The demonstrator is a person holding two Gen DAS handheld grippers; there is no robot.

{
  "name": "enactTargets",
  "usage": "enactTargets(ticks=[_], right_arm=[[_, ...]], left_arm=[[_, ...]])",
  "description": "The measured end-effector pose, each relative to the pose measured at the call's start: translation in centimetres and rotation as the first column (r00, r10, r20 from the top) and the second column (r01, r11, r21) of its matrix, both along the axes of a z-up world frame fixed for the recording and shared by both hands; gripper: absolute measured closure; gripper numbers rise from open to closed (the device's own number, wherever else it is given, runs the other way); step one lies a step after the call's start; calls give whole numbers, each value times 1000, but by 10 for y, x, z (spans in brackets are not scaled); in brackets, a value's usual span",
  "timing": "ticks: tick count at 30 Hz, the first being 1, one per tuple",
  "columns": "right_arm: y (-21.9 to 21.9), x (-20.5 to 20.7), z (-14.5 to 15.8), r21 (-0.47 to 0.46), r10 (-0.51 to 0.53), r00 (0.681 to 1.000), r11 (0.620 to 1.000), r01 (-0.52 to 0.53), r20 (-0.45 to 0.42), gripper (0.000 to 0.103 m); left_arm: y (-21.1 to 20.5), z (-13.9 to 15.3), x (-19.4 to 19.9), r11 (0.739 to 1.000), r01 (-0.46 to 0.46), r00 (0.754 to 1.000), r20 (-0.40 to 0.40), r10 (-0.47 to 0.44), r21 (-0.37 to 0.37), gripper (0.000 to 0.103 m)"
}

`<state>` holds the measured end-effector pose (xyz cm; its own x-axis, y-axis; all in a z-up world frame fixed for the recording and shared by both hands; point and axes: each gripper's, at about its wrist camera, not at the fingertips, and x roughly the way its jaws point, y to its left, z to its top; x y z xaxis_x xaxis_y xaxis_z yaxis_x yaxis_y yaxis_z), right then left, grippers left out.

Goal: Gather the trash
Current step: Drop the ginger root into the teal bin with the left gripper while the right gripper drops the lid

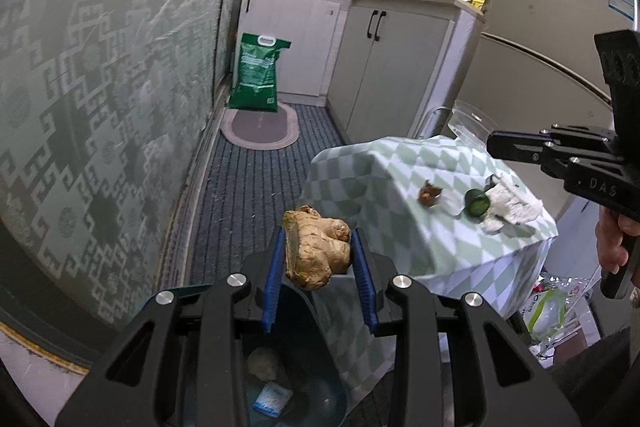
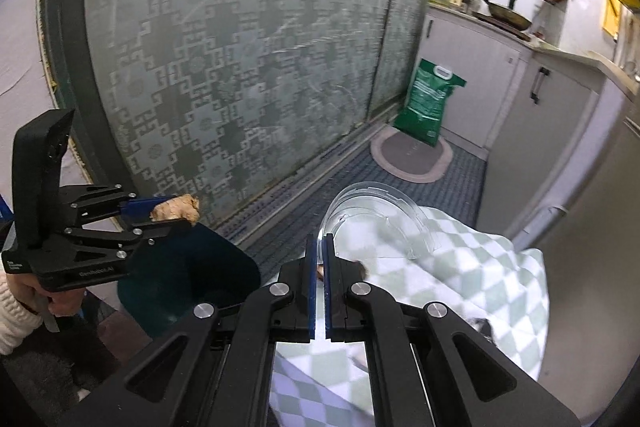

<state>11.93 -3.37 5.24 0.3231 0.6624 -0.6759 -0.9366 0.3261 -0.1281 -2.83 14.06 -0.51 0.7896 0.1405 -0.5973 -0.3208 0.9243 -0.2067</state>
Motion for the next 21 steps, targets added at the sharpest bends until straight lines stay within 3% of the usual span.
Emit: enactTargets(ticks=[11,21], right_arm=[[38,-31,-8,-24,96,995,995,-97,-29,101],[68,-59,-25,-75,184,980,979,-189,-76,101]], left_arm=[[21,-14,-21,1000,-18,998,-56,18,-6,68],[37,-50,-23,999,-21,978,-210,12,-40,68]])
